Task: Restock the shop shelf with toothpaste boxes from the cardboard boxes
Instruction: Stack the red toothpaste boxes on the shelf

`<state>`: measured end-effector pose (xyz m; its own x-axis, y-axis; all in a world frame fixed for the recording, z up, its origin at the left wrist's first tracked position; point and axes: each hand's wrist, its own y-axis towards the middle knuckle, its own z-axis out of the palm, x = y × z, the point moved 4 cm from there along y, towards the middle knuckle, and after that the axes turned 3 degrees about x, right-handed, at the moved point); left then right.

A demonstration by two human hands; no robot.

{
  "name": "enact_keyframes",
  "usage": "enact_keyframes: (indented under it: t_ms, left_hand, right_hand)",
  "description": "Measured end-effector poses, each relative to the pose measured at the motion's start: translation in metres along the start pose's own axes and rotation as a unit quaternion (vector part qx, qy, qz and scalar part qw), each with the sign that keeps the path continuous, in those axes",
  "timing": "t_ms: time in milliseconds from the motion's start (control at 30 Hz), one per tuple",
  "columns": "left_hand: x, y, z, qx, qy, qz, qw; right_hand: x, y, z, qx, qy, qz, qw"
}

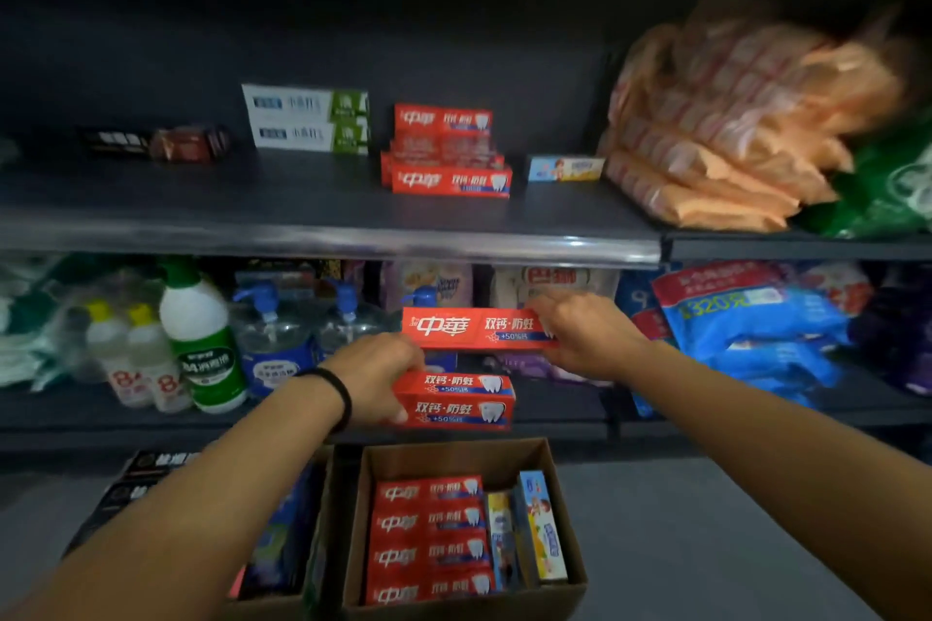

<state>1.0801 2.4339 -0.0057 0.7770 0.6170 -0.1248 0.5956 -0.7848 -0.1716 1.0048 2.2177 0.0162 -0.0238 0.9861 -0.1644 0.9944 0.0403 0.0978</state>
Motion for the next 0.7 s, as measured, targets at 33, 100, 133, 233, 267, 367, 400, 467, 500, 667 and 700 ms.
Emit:
enact_keyframes:
  t_ms: [33,100,133,233,267,367,400,467,500,667,700]
  left_hand:
    - [0.0,-0.001,-0.014,-0.011,0.011,0.001,1.0]
    - [0.001,-0.003,-0.04,-0.035,0.025,0.004,0.999]
    - [0.002,-0.004,-0.051,-0.045,0.027,0.005,0.999]
    - [0.006,-0.004,-0.079,-0.062,0.033,0.008,0.997]
    - [0.009,-0.003,-0.086,-0.068,0.032,0.007,0.997]
    - [0.018,0.002,-0.106,-0.084,0.018,0.004,0.996]
    - [0.021,0.005,-0.112,-0.086,0.019,0.003,0.996]
    - [0.028,0.012,-0.124,-0.087,0.018,-0.001,0.996]
    - [0.032,0.017,-0.13,-0.093,0.019,-0.001,0.996]
    - [0.051,0.044,-0.16,-0.115,0.026,-0.001,0.993]
    - [0.054,0.05,-0.165,-0.118,0.029,-0.002,0.993]
  right_hand:
    - [-0.004,0.001,-0.015,-0.013,-0.006,0.005,1.0]
    - [-0.011,0.005,-0.042,-0.039,-0.011,0.013,0.999]
    - [-0.015,0.007,-0.053,-0.051,-0.013,0.018,0.998]
    - [-0.023,0.018,-0.081,-0.081,-0.021,0.036,0.996]
    - [-0.026,0.022,-0.088,-0.087,-0.023,0.041,0.995]
    - [-0.032,0.04,-0.105,-0.107,-0.023,0.048,0.993]
    - [-0.034,0.047,-0.109,-0.11,-0.026,0.05,0.992]
    - [-0.039,0.063,-0.112,-0.109,-0.038,0.057,0.992]
    - [-0.042,0.073,-0.113,-0.109,-0.044,0.059,0.991]
    - [-0.05,0.118,-0.108,-0.104,-0.051,0.058,0.992]
    - [-0.05,0.126,-0.106,-0.102,-0.049,0.055,0.992]
